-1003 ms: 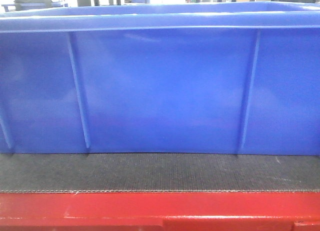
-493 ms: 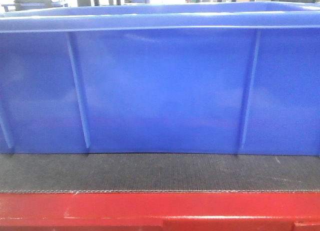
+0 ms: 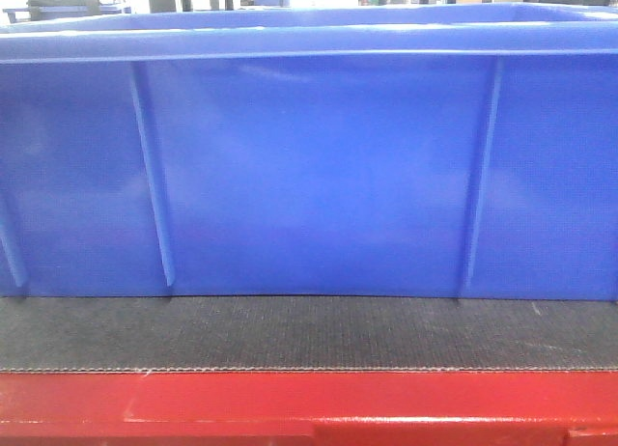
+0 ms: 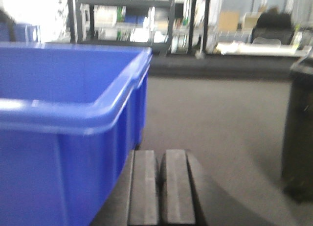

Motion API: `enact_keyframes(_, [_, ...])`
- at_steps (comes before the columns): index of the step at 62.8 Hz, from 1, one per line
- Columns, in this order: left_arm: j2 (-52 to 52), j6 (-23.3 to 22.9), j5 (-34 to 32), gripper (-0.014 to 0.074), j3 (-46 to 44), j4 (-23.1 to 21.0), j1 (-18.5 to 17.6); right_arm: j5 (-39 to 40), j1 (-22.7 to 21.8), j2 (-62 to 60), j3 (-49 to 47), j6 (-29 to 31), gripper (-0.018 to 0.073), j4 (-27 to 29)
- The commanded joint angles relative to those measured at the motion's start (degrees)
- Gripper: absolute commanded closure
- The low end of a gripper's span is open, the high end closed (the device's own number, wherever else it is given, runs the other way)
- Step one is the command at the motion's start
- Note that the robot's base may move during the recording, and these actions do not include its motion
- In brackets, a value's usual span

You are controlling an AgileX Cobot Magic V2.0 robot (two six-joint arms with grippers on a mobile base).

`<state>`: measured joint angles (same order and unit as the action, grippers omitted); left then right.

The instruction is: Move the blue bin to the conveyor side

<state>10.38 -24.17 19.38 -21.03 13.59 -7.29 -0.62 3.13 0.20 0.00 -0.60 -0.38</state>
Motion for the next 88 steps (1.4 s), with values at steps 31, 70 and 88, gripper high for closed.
enact_keyframes(31, [-0.4,-0.5,-0.7,0.0592,-0.1,0.1,0.3,2.7,-1.9,-0.2,0.0,0.6,0.0649,0.4])
enact_keyframes(70, [-0.4,-0.5,-0.7,0.0592,-0.1,0.1,0.3,2.7,-1.9,-0.2,0.0,0.6,0.0649,0.4])
enact_keyframes(88, [-2.3,4.9,-7.3,0.0592,4.8,4.1,0.5,2.7,-1.9,-0.2,0.0,0.6,0.0649,0.4])
